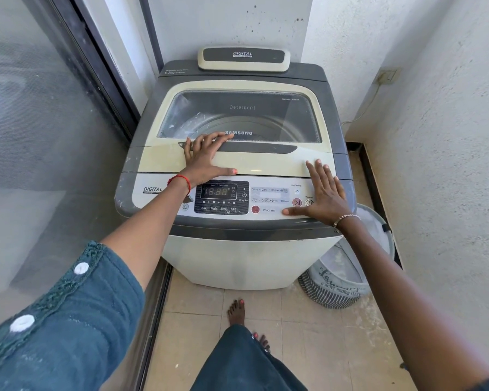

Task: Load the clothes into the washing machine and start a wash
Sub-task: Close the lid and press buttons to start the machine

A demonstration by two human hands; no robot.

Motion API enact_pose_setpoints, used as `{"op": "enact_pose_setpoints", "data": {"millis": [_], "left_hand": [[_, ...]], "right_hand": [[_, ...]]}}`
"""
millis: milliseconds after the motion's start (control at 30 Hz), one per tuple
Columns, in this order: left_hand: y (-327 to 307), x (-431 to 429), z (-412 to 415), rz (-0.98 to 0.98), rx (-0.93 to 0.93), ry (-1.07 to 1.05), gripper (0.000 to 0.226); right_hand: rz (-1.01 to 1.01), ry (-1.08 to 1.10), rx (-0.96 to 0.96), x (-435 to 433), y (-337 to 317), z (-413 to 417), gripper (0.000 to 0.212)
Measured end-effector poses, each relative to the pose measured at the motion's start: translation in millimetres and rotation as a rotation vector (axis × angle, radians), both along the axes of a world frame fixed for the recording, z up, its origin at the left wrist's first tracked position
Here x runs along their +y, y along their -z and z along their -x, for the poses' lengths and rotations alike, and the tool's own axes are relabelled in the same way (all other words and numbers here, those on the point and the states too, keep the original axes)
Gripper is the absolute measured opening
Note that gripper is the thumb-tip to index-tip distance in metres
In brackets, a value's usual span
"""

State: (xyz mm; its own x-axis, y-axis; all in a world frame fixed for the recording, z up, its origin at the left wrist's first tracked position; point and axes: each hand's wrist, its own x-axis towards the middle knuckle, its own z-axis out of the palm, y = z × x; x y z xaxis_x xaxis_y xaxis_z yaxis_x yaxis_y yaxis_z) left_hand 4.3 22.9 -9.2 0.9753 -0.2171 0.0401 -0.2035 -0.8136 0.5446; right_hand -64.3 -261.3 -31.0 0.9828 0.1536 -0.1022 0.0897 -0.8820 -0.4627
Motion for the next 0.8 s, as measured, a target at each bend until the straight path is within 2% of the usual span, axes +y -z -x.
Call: {"op": "enact_pose_setpoints", "data": {"millis": [300,433,533,667,800], "left_hand": [[0,1,0,0.001,0.0,0.006,0.086],[1,3,0,-0.014,-0.003,0.008,0.09],[0,1,0,0.002,0.01,0.008,0.092],[-4,-1,4,0.163,0.07,-0.021,0.077],[-5,1,6,0.402,0.093,-0.047,0.071]], "right_hand": [[-0.062,0.062,0.018,3,-2,-2,0.119],[-0.079,0.101,0.096,10,-10,-4,0.12],[-0.01,0.118,0.167,20,-23,-2,0.118],[-0.068,0.17,0.181,63,-36,1,0.119],[-0.088,0.083,0.088,122,-27,10,0.128]]}}
